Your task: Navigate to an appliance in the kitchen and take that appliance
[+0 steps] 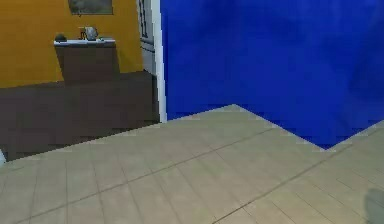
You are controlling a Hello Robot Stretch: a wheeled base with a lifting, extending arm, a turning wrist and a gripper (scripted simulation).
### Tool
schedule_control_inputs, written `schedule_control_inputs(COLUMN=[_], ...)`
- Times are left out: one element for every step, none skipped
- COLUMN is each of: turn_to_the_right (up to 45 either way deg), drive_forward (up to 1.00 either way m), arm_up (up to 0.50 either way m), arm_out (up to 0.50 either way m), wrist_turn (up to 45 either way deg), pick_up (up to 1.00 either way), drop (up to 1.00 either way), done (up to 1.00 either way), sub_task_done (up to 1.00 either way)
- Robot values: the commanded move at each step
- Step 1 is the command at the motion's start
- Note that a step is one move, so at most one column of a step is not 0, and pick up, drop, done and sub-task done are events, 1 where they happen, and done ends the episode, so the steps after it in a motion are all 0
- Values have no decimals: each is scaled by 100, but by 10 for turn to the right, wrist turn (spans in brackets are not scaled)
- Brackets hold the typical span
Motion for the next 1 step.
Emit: schedule_control_inputs(turn_to_the_right=[-450], drive_forward=[0], arm_up=[0], arm_out=[0], wrist_turn=[0], pick_up=[0], drop=[0], done=[0], sub_task_done=[0])
